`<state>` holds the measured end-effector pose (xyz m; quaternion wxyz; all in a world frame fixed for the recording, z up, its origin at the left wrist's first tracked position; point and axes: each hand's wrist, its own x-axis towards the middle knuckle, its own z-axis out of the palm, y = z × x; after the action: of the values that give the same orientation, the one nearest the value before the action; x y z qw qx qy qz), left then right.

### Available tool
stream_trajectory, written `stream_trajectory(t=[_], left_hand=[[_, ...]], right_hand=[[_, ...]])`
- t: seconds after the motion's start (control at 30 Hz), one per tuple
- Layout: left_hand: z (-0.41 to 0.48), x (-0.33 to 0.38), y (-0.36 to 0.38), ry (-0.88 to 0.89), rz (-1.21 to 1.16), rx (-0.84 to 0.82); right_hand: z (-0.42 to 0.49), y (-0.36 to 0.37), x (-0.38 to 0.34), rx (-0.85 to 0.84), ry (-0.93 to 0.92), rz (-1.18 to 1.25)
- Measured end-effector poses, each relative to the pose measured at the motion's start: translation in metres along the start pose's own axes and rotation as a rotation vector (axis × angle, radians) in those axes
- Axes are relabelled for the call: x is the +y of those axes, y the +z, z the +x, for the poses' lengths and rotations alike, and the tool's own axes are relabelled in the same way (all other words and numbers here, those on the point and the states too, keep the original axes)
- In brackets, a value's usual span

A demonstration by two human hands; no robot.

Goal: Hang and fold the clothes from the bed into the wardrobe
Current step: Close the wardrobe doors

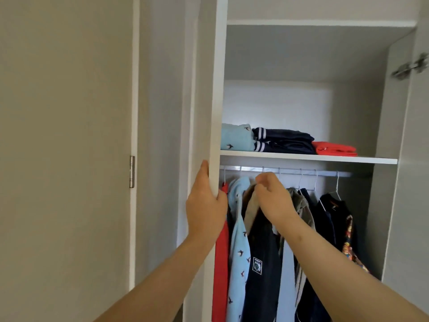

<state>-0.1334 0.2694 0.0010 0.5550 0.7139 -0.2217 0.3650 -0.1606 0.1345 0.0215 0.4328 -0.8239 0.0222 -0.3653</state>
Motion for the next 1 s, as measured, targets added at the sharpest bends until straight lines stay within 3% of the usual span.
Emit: stream_trajectory(t=[0.37,0.53,0.67,0.83,0.9,1.0], left_hand=[[-0.004,0.041,0.161,0.049,0.217,-0.147],[0.001,0.048,0.227,0.018,0.506,-0.187],[0.018,0.039,0.263,0.016,0.565,-0.4],[0.034,0.018,0.302,-0.011,0.61,-0.841],[0.028,0.025,0.315,0.067,0.6,-0.89],[0.016,0.049,0.331,0.181,0.57,-0.8]], right_hand=[[0.016,-0.125,0.073,0.114,0.103,-0.127],[0.022,-0.166,0.105,0.097,0.145,-0.173],[0.036,-0.184,0.127,0.09,0.164,-0.212],[0.054,-0.203,0.158,0.07,0.234,-0.263],[0.057,-0.216,0.167,0.084,0.253,-0.293],[0.052,-0.241,0.176,0.134,0.263,-0.339]])
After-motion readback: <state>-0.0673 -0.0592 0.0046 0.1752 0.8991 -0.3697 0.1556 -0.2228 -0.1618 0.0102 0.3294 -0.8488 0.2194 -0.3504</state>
